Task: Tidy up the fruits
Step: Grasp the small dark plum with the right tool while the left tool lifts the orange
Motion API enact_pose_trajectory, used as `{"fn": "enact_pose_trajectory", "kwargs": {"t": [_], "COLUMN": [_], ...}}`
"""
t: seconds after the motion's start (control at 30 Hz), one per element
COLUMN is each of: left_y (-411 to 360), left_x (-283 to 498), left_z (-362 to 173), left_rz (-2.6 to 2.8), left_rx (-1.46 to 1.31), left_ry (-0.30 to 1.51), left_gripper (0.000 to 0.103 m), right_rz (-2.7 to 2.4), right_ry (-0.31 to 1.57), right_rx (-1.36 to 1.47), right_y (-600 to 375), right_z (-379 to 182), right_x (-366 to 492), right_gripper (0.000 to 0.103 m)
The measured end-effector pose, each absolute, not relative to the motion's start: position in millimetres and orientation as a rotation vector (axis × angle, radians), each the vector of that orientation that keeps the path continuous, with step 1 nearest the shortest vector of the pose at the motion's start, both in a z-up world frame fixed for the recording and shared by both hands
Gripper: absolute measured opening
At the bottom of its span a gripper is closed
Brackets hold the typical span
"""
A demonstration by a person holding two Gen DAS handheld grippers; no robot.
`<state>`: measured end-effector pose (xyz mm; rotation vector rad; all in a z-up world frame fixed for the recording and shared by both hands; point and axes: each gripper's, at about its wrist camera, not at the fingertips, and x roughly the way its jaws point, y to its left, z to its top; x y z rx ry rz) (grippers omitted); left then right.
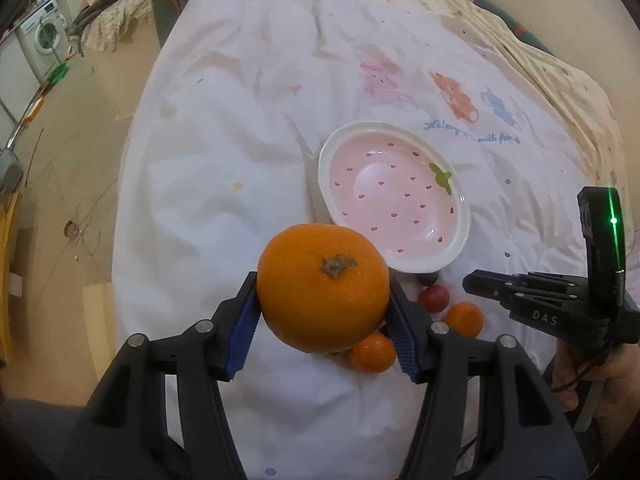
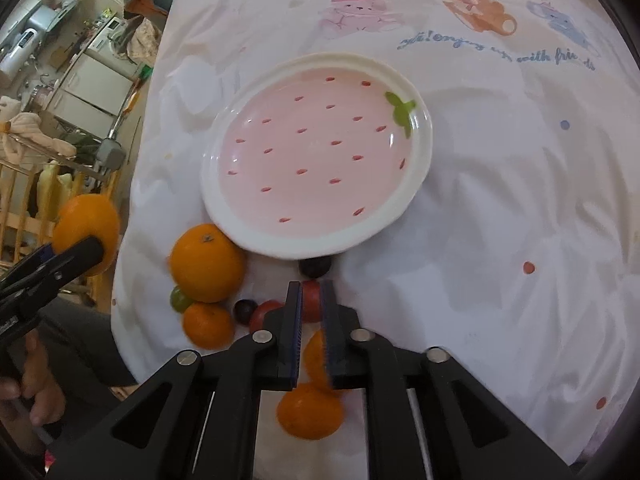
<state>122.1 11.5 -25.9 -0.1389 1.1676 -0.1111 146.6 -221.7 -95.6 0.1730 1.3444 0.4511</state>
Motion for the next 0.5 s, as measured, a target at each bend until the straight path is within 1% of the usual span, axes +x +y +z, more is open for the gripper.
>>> {"fn": "enact_pose_trajectory", "kwargs": {"t": [0.1,0.2,0.27,0.33,0.4,0.47,0.5], "left_y": [12,13,15,17,19,19,19], "left_x": [121,122,123,125,126,126,127], "left_z": [-26,-27,-28,-30,-32,-33,-33], "left_rz": [-0.104,-0.095,-0.09,-0.085,-0.082,-0.082,-0.083], "left_rx": [-0.137,-0.13,-0.134,-0.143,-0.148,-0.147,-0.147], "left_ry": [1.162,1.159,1.161,1.167,1.172,1.175,1.177], "left_gripper": [0.055,0.055,0.055,0.055,0.055,0.055,0.055], "right_rz": [0.436,0.44,0.443,0.438,0.435,0.429,0.429], "right_ry": [1.36,1.389,1.395,1.396,1.386,1.374,1.375], "right_rx": [0.096,0.063,0.049,0.026,0.002,-0.022,-0.029], "right_y": [-209,-195,-188,-183,-176,-172,-170], "right_z": [-105,-116,-127,-132,-136,-139,-141], "right_x": [153,157,162,165,169,171,172], "right_gripper": [0.023,0.024,0.026,0.037,0.044,0.044,0.042]}}
